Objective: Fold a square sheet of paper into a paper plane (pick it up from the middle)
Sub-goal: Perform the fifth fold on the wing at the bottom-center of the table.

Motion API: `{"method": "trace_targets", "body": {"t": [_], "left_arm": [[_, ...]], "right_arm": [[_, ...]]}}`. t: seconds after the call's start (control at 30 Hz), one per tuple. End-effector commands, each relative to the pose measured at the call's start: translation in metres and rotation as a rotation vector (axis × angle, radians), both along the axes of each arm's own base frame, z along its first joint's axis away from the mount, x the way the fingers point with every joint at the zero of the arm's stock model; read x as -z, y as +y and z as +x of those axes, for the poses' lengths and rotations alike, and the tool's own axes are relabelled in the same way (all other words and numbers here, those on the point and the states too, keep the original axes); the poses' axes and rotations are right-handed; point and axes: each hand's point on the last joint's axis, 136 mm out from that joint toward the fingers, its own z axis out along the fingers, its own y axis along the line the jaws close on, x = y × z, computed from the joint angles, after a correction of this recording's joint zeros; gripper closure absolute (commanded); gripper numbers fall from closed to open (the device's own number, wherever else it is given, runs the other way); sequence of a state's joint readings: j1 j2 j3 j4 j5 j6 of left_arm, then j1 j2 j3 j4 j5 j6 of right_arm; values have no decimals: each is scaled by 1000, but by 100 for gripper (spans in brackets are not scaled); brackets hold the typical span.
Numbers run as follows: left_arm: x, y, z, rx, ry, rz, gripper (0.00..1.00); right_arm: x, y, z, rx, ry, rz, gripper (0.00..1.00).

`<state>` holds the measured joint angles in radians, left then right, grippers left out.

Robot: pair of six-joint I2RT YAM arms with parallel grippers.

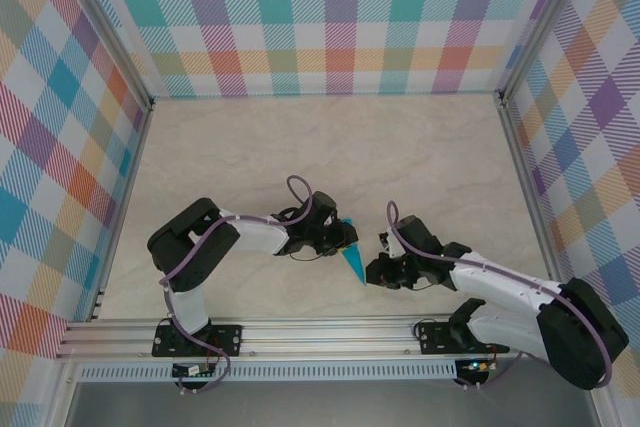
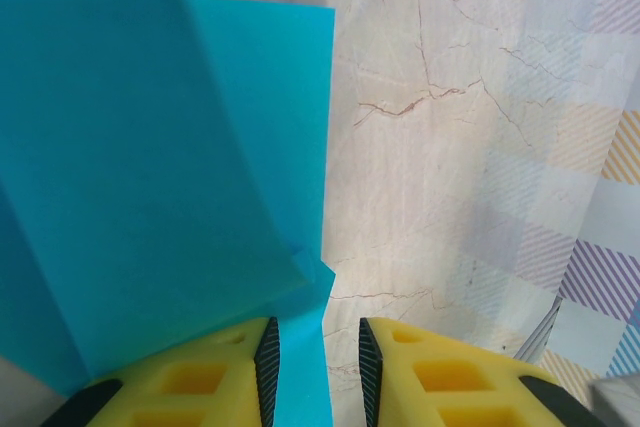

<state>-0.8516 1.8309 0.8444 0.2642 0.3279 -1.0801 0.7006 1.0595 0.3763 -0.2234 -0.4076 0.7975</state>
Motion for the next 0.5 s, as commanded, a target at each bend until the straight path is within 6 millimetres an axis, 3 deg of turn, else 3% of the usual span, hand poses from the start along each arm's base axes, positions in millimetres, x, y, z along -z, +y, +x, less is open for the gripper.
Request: {"method": "trace_targets", "body": {"t": [0.0,0.23,0.47], "left_arm": [[37,16,-16,11,68,121,70],[35,13,-15,15,64,117,70],[36,11,-16,19,62,117,70]], "right_arm": [[-28,18,24,44,-87,94,85],[-29,39,49,84,-82,135,88],[-15,41,66,170,-60,127,91]]}}
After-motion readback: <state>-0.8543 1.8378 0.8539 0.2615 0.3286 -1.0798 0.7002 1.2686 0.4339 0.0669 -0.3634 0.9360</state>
